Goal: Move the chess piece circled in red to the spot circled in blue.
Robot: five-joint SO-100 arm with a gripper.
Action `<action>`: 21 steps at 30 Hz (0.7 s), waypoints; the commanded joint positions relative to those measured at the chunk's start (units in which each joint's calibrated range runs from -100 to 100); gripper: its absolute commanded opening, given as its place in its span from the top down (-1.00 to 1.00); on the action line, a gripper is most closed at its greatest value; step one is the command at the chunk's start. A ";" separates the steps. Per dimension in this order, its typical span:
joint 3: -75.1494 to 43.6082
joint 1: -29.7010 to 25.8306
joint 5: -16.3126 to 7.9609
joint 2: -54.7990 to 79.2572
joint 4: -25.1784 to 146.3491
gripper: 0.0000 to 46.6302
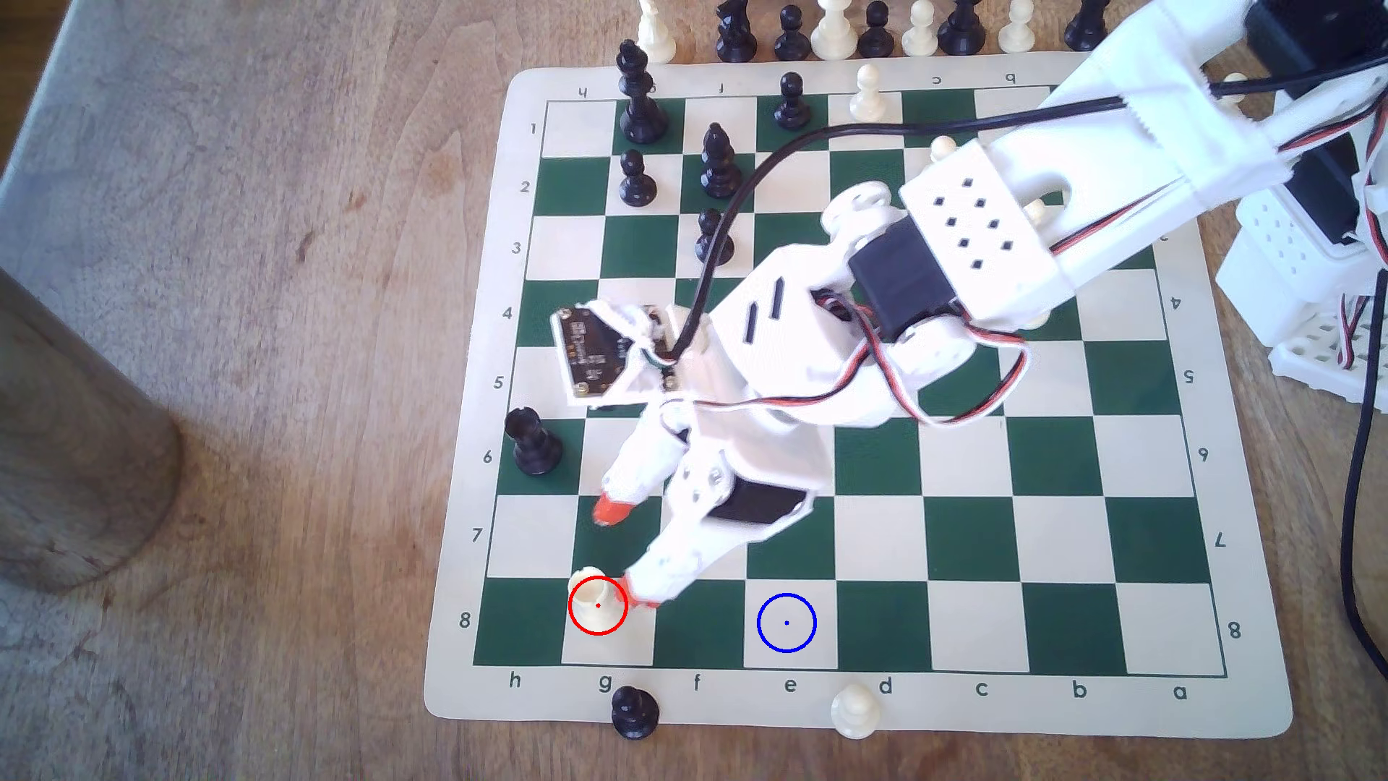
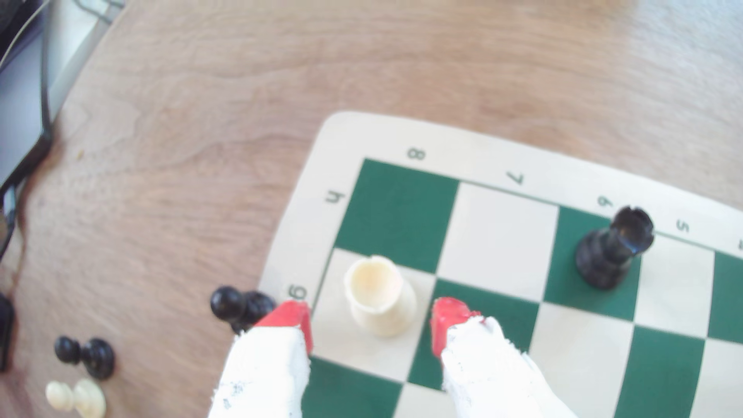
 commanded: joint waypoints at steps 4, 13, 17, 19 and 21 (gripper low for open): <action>-10.43 -1.06 -0.59 2.27 -0.07 0.30; -13.97 -0.44 -0.68 6.17 -0.07 0.29; -15.33 -0.75 -0.83 7.53 -0.48 0.30; -15.78 -0.75 -0.83 8.38 -0.89 0.32; -16.15 -0.75 -0.83 8.72 -0.89 0.34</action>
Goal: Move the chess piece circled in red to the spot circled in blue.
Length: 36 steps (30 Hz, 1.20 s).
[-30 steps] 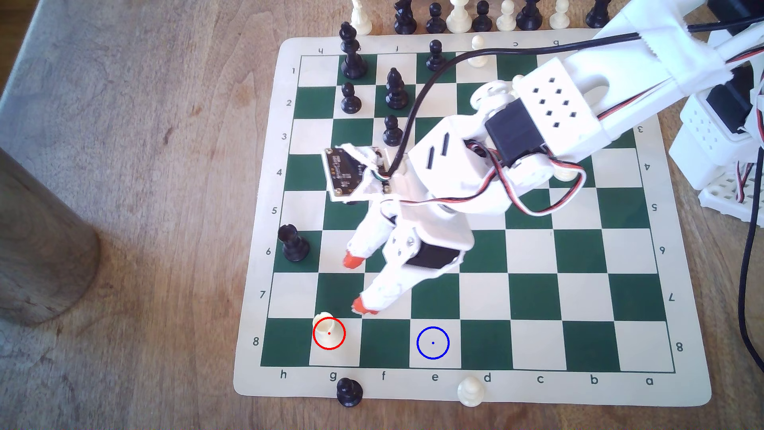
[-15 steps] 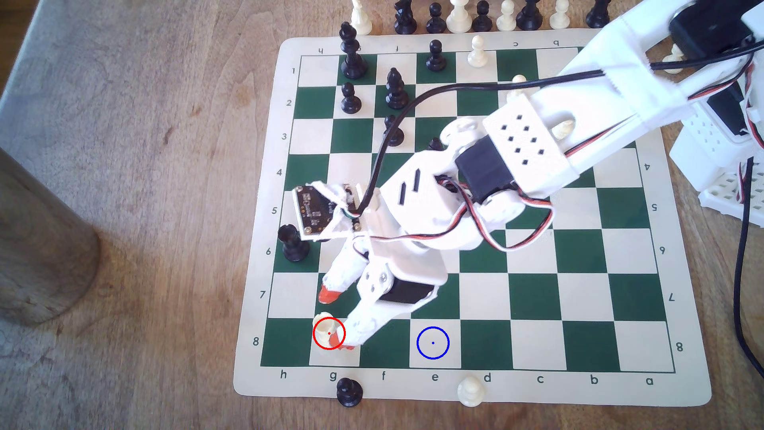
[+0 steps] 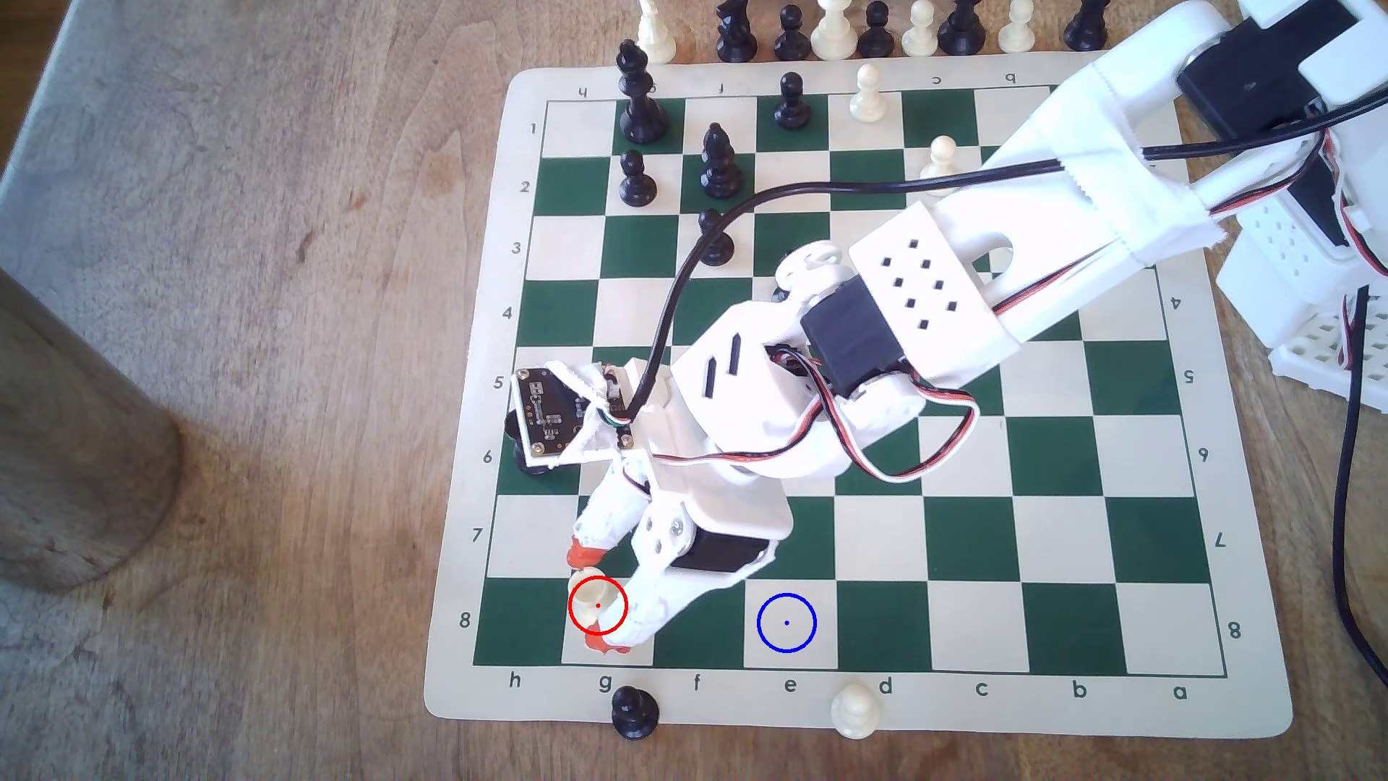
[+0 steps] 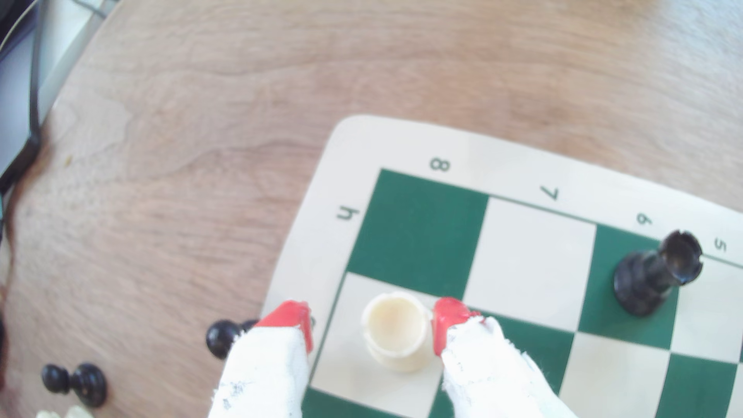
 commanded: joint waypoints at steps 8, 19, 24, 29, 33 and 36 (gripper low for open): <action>-6.39 0.37 -0.29 -1.17 -1.46 0.37; -6.11 0.68 -0.39 -0.74 -4.57 0.88; -6.11 0.37 -0.49 -0.74 -4.82 0.99; -7.11 0.45 -0.59 -1.93 -4.16 0.99; -9.02 1.31 -0.68 -6.09 -0.72 0.99; -8.65 1.54 -1.17 -9.74 1.65 0.99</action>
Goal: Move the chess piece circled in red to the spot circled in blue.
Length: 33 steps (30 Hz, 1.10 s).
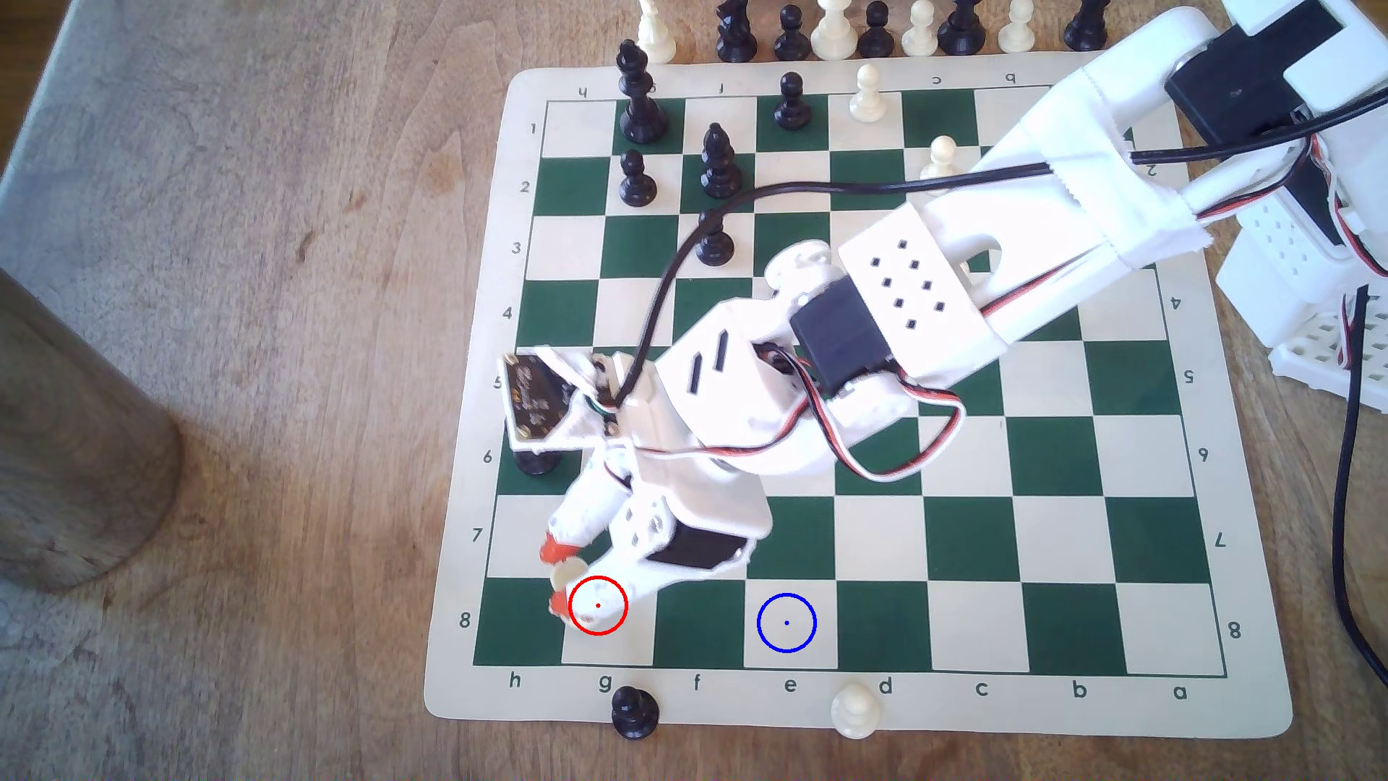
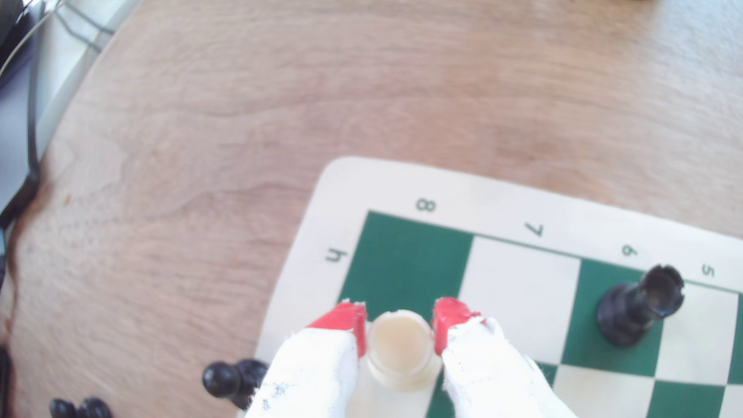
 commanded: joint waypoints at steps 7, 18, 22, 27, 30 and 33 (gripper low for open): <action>12.28 -2.25 -1.17 -27.38 4.50 0.99; 30.32 -7.95 -2.54 -36.47 3.60 1.00; 30.23 -8.66 -2.93 -32.48 2.70 1.00; 30.41 -8.82 -2.93 -29.34 1.38 1.00; 30.41 -8.19 -2.88 -27.81 0.98 1.00; 30.59 -7.80 -2.93 -27.38 1.14 1.00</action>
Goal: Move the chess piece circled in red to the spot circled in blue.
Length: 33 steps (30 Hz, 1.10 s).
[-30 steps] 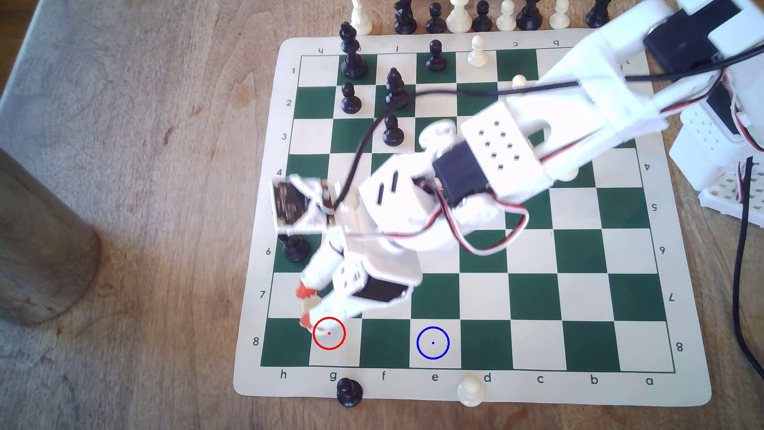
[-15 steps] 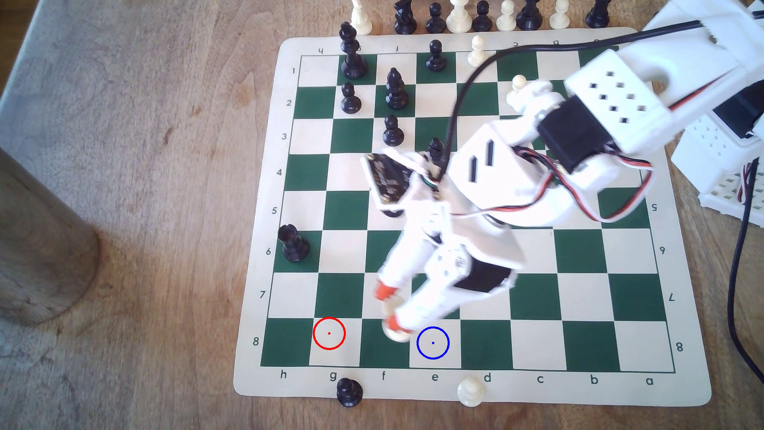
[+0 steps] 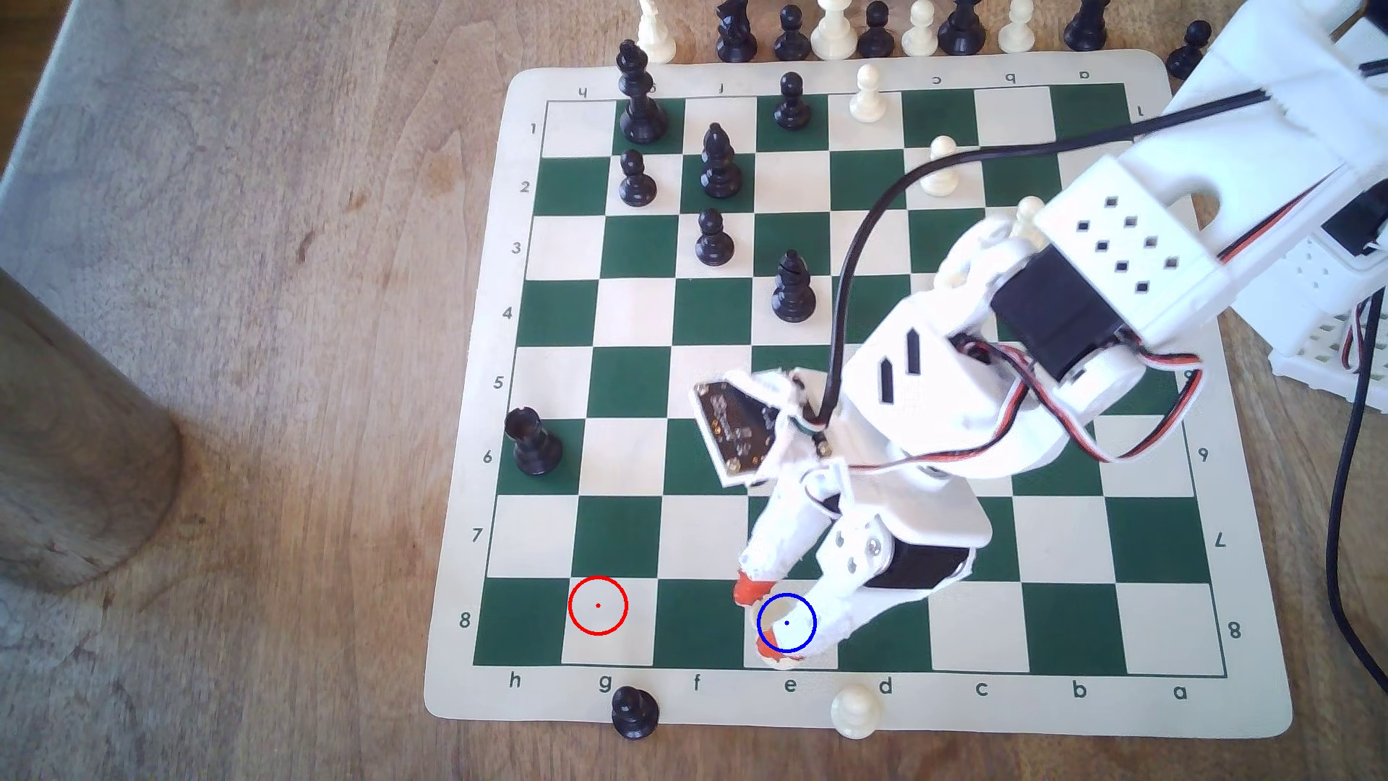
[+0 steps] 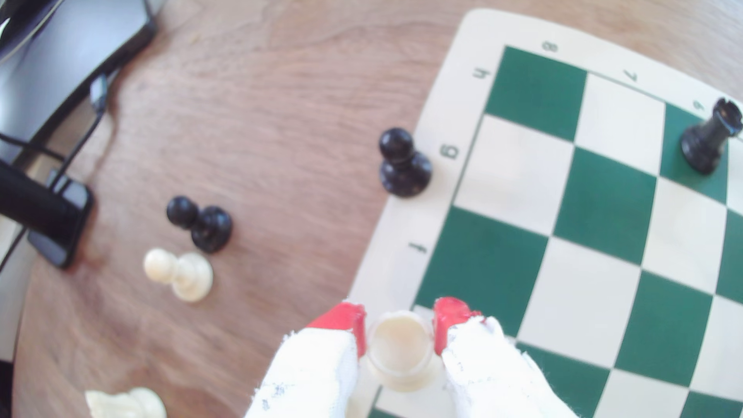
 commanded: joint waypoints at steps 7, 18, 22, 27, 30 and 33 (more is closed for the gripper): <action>-0.86 1.00 0.10 -0.65 -0.93 1.00; -0.77 1.94 0.24 1.39 -1.42 1.00; -0.95 2.02 0.24 2.49 -1.67 1.00; -0.86 2.02 0.24 3.09 -1.10 0.97; -0.95 2.18 0.24 2.83 0.95 0.74; -0.95 2.26 0.29 2.15 1.93 0.47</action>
